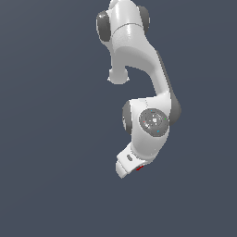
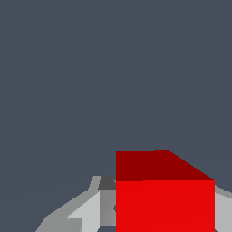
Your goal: Stack the red cube on top of the green cube.
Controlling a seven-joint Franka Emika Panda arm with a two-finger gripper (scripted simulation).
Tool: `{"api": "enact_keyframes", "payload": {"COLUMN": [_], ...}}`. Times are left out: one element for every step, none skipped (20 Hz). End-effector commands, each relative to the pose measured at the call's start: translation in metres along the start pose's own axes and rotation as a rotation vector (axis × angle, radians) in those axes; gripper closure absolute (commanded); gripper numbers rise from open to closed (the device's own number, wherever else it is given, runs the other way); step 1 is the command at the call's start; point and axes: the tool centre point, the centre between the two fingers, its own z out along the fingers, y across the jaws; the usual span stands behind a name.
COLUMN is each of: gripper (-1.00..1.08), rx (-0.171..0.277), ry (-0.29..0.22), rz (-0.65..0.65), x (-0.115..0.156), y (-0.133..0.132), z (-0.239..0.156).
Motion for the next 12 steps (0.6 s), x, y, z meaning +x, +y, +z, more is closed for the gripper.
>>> {"api": "enact_keyframes", "payload": {"gripper": [1.08, 1.08, 1.08, 1.08, 1.08, 1.08, 1.08, 1.08, 1.08, 1.08, 1.08, 1.08], "rx": [0.000, 0.000, 0.000, 0.000, 0.000, 0.000, 0.000, 0.000, 0.000, 0.000, 0.000, 0.000], "ry": [0.000, 0.000, 0.000, 0.000, 0.000, 0.000, 0.000, 0.000, 0.000, 0.000, 0.000, 0.000], "rz": [0.001, 0.001, 0.001, 0.001, 0.001, 0.001, 0.001, 0.001, 0.001, 0.001, 0.001, 0.001], "x": [-0.010, -0.015, -0.019, -0.023, -0.027, -0.030, -0.033, -0.036, -0.038, -0.040, -0.041, -0.042], "y": [0.007, 0.010, 0.013, 0.015, 0.018, 0.020, 0.022, 0.024, 0.025, 0.026, 0.027, 0.028], "z": [0.009, 0.014, 0.018, 0.022, 0.026, 0.029, 0.032, 0.035, 0.037, 0.039, 0.040, 0.041]}}
